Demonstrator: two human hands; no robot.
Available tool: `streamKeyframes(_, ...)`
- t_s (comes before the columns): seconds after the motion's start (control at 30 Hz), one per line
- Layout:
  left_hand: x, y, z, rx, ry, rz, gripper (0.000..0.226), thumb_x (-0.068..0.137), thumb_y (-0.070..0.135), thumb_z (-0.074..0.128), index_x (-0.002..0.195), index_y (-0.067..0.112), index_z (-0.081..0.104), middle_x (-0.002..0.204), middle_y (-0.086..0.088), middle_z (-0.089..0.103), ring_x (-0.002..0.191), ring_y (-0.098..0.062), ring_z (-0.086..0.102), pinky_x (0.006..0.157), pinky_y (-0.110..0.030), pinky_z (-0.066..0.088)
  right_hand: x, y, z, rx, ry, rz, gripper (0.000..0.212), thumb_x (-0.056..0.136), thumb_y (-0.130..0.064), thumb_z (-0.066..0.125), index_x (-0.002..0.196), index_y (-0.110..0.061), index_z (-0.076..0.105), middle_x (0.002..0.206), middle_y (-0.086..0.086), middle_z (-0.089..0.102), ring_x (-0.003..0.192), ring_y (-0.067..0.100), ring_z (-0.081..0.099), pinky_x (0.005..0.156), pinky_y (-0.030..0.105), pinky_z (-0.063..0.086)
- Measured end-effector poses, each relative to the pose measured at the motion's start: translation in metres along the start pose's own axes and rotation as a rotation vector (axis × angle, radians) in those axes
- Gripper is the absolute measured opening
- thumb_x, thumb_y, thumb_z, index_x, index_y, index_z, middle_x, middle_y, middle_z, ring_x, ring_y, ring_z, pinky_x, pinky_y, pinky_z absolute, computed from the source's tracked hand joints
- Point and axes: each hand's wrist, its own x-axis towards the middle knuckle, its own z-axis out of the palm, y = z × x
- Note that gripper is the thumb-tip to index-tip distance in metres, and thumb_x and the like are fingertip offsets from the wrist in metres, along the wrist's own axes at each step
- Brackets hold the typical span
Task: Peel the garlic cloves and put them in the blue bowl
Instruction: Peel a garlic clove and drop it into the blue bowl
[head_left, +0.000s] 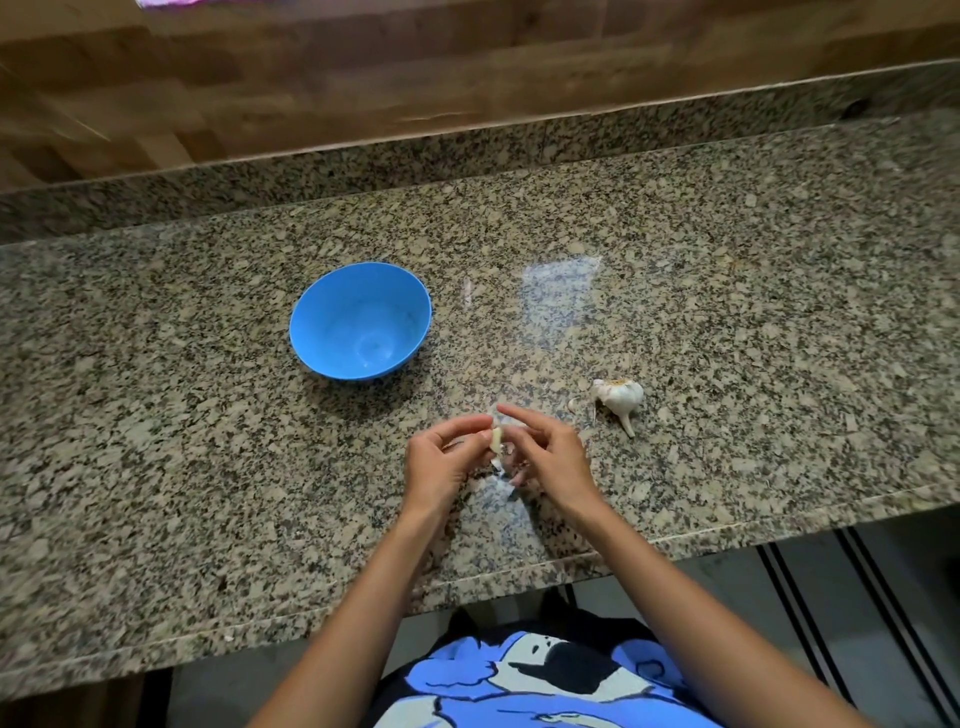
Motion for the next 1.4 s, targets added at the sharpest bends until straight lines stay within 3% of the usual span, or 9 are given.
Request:
streamKeyframes(0.1,0.0,0.002,-0.002,0.002,-0.045,-0.003,0.015,0.078,-0.001,0.069,0.092,0.004,0.071,0.089,-0.011,0.073,0.08,-0.022,0.068,0.076,-0.03,0.057,0.001,-0.004,-0.001,0.032,-0.023,-0.009,0.019,0.085,-0.009,0.064,0.102,-0.012,0.071,0.094,0.007,0.071,0.063,0.018,0.06,0.049,0.021,0.05)
streamKeyframes(0.27,-0.002,0.005,-0.004,-0.279,-0.034,-0.102,0.012,0.076,-0.005,0.066,0.086,0.002,0.069,0.084,-0.01,0.072,0.073,-0.02,0.069,0.065,-0.023,0.058,-0.001,-0.012,-0.005,0.202,-0.084,0.04,0.016,0.083,0.002,0.062,0.096,-0.003,0.069,0.086,0.018,0.069,0.054,0.015,0.059,0.044,0.019,0.05)
streamKeyframes(0.6,-0.004,0.008,-0.003,-0.048,-0.081,-0.02,0.028,0.076,0.0,0.071,0.101,0.01,0.07,0.097,-0.006,0.073,0.086,-0.021,0.07,0.072,-0.025,0.055,0.002,-0.008,-0.003,0.157,0.012,-0.008,0.013,0.08,-0.005,0.068,0.093,-0.001,0.071,0.089,0.018,0.07,0.063,0.02,0.063,0.044,0.022,0.049)
streamKeyframes(0.83,0.0,0.008,-0.007,-0.38,-0.073,-0.118,0.029,0.067,-0.003,0.069,0.095,0.003,0.07,0.094,-0.013,0.072,0.083,-0.022,0.07,0.067,-0.022,0.057,-0.001,-0.005,-0.004,0.205,-0.028,0.062,0.015,0.087,-0.013,0.061,0.099,-0.007,0.068,0.09,0.009,0.07,0.06,0.014,0.061,0.044,0.019,0.049)
streamKeyframes(1.0,0.001,0.005,-0.004,-0.134,-0.02,-0.006,0.025,0.071,-0.007,0.071,0.092,0.007,0.071,0.09,-0.008,0.074,0.084,-0.02,0.07,0.072,-0.024,0.055,-0.003,-0.006,-0.005,0.138,-0.113,0.065,0.015,0.085,-0.011,0.063,0.097,-0.003,0.069,0.094,0.017,0.069,0.052,0.011,0.056,0.038,0.017,0.043)
streamKeyframes(1.13,0.0,0.003,-0.007,0.006,-0.08,0.066,0.023,0.077,-0.002,0.071,0.099,0.002,0.071,0.091,-0.01,0.073,0.082,-0.019,0.07,0.069,-0.02,0.054,-0.001,-0.006,-0.008,0.034,-0.136,0.058,0.013,0.086,-0.007,0.061,0.097,-0.002,0.069,0.081,0.011,0.07,0.048,0.009,0.055,0.038,0.016,0.04)
streamKeyframes(1.2,0.002,0.005,-0.011,0.25,-0.126,0.177,0.023,0.082,0.007,0.069,0.105,0.006,0.07,0.088,-0.006,0.073,0.075,-0.009,0.069,0.065,-0.018,0.053,0.0,-0.007,-0.011,-0.109,-0.137,0.028,0.014,0.087,-0.009,0.061,0.097,-0.005,0.069,0.076,0.009,0.069,0.049,0.007,0.055,0.04,0.016,0.041)
streamKeyframes(1.3,0.002,0.012,-0.015,0.87,-0.229,0.454,0.014,0.093,0.018,0.055,0.098,0.012,0.067,0.071,0.007,0.061,0.056,-0.002,0.054,0.052,-0.015,0.045,0.002,-0.005,-0.012,-0.524,-0.067,-0.23,0.014,0.087,-0.01,0.061,0.096,-0.005,0.071,0.073,0.006,0.069,0.052,0.006,0.057,0.047,0.016,0.047)
streamKeyframes(1.4,0.0,0.021,-0.009,1.029,-0.296,0.458,0.023,0.1,0.023,0.042,0.08,0.019,0.053,0.07,0.004,0.052,0.06,-0.009,0.047,0.056,-0.024,0.045,0.004,-0.003,-0.014,-0.784,-0.039,-0.565,0.012,0.086,0.001,0.059,0.084,0.0,0.072,0.065,0.007,0.067,0.053,0.014,0.059,0.052,0.02,0.051)
